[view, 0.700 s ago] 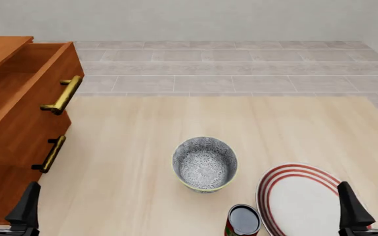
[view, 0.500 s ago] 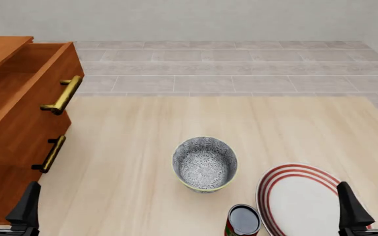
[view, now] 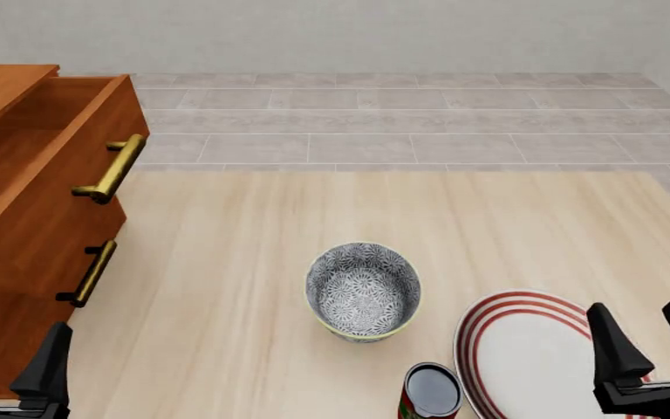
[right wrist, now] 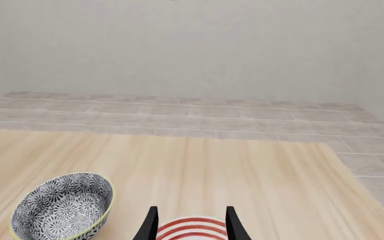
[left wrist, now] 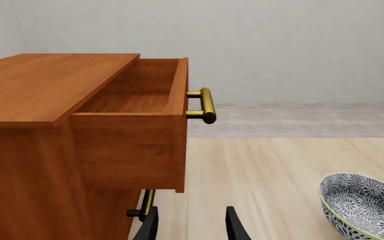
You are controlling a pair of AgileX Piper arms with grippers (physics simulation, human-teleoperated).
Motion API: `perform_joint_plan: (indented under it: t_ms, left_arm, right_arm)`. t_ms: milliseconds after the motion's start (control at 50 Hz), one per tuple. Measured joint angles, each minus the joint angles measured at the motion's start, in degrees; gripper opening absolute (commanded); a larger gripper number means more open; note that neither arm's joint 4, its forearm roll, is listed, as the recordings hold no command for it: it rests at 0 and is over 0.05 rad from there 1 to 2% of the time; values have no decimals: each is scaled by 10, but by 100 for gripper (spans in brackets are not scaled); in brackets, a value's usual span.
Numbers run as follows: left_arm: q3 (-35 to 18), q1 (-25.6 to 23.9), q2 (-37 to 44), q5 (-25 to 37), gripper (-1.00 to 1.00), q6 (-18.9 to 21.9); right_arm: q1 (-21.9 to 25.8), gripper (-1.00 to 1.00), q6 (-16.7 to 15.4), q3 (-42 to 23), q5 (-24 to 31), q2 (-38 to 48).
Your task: Put the bowl on the plate.
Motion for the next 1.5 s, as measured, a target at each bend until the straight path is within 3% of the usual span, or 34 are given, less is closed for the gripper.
perform_joint_plan:
  t_ms: [460, 620, 920, 1500]
  left_arm:
    - [0, 0, 0, 0, 100, 0]
    - [0, 0, 0, 0, 100, 0]
    - [0, 0, 0, 0, 100, 0]
    - [0, 0, 0, 0, 100, 0]
  right_arm:
    - [69, 100, -4, -113, -58, 189]
    - [101, 100, 15, -165, -58, 268]
    - [152, 100, 45, -261, -20, 392]
    - [202, 100, 44, -401, 95, 608]
